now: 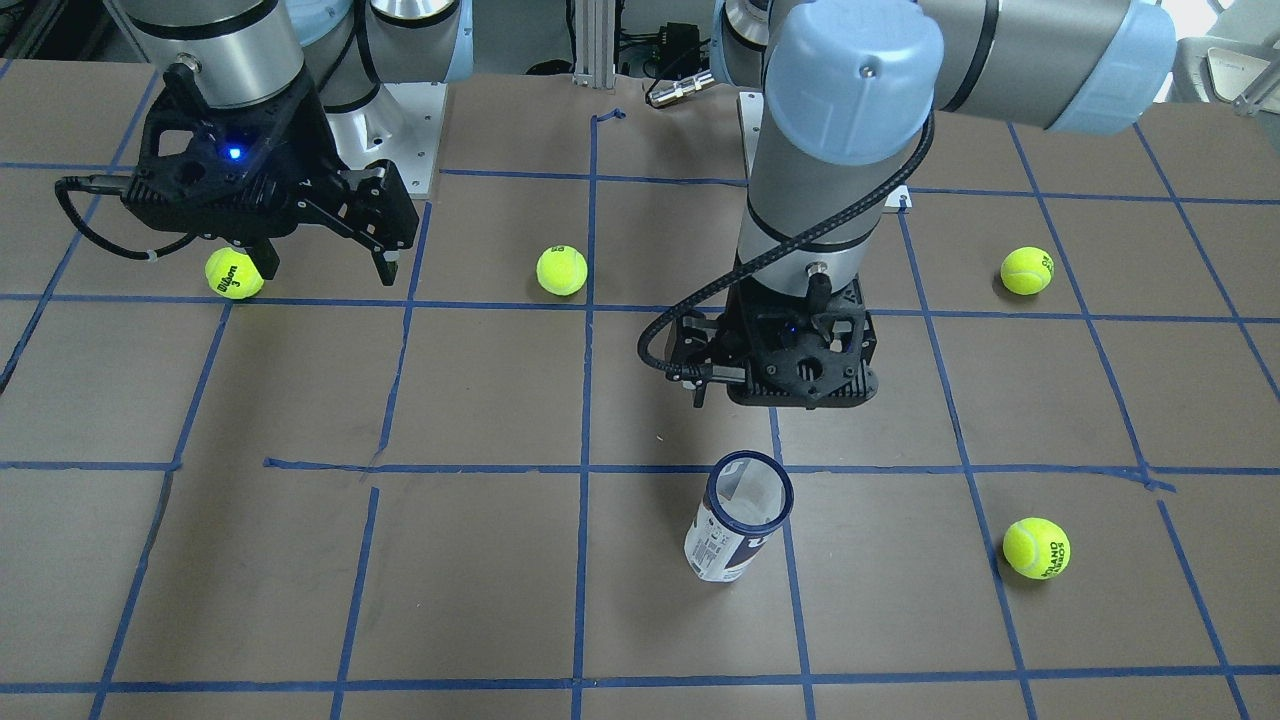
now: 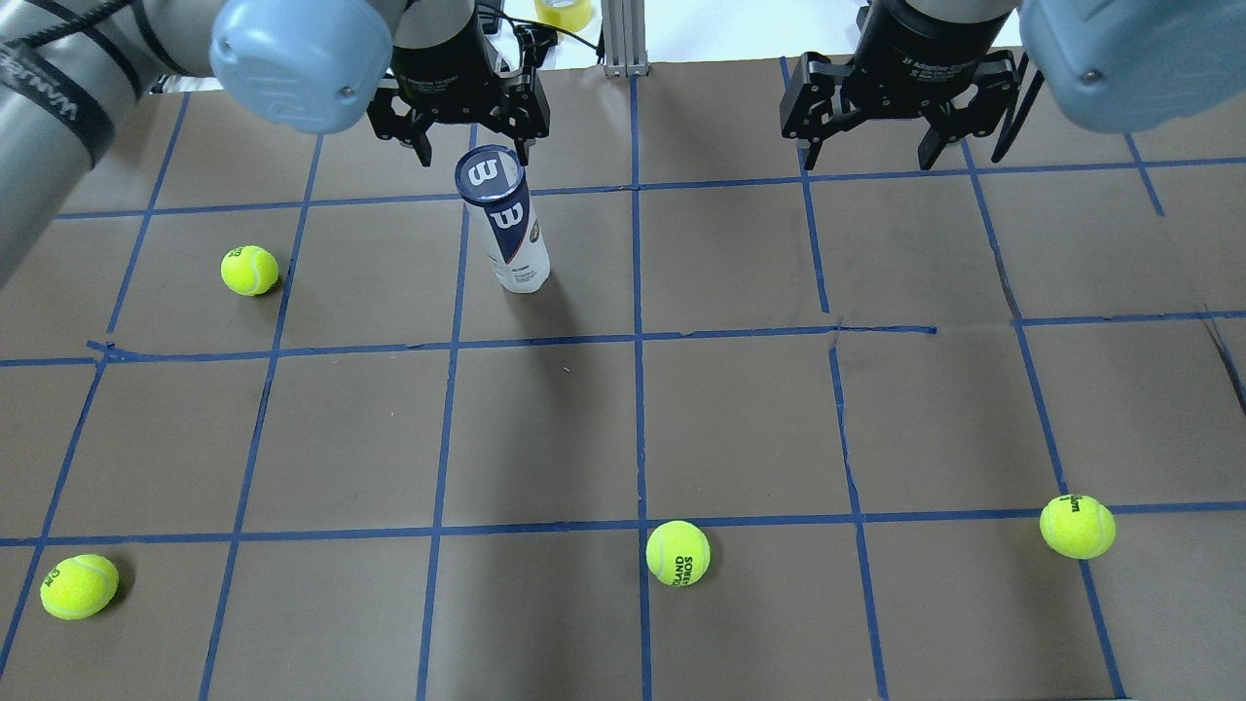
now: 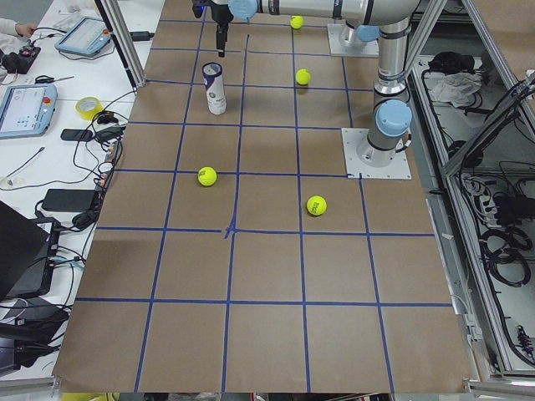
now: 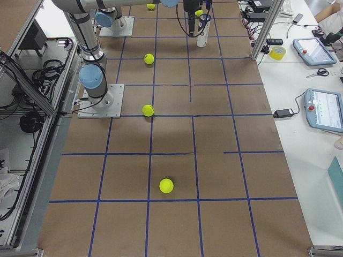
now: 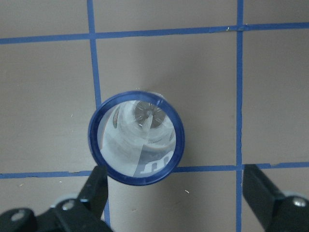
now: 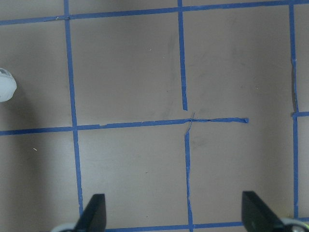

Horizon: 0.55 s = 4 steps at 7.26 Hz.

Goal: Lift up tennis ball bucket
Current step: 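Open the left gripper and raise it away from the tube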

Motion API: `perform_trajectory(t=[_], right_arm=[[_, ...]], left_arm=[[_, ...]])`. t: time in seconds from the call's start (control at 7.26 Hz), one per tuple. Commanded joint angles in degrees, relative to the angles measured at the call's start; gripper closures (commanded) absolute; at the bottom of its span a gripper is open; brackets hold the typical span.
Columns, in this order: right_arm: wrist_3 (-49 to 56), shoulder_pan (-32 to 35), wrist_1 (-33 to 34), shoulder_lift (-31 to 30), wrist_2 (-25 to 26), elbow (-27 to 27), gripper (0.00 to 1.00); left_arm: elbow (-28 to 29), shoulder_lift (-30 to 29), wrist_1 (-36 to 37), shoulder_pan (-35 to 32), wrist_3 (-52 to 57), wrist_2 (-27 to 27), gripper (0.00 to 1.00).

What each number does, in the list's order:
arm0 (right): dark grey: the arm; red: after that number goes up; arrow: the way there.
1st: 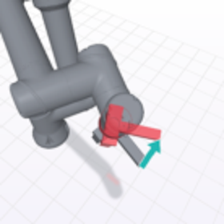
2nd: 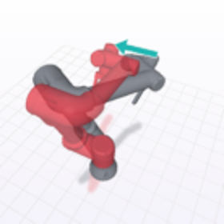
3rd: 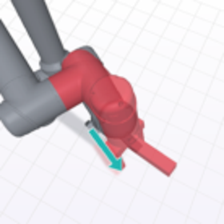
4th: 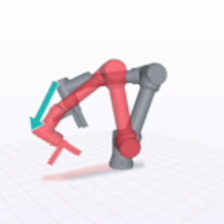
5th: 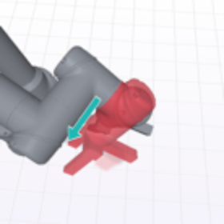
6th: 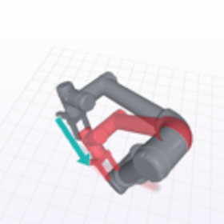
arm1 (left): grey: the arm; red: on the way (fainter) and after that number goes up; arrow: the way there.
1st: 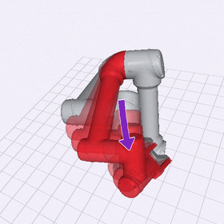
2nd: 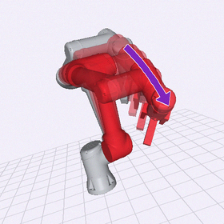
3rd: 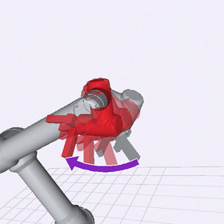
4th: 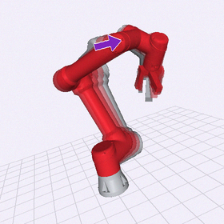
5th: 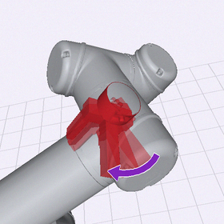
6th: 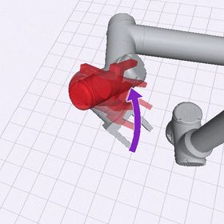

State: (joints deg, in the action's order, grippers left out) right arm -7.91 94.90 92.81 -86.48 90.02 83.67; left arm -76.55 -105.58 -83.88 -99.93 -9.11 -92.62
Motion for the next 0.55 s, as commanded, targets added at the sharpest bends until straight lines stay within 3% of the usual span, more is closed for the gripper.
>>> perform_trajectory(t=[0.0, 0.41], right_arm=[[0.0, -0.06, 0.0, 0.0, 0.15, 0.0, 0.0], [0.0, 0.03, 0.0, 0.0, 0.42, 0.0, 0.0]], left_arm=[[-0.62, 5.01, -5.58, 0.79, 0.24, 0.51, 0.0], [-4.46, 8.02, -8.15, 3.59, 0.68, 0.33, 0.0]])
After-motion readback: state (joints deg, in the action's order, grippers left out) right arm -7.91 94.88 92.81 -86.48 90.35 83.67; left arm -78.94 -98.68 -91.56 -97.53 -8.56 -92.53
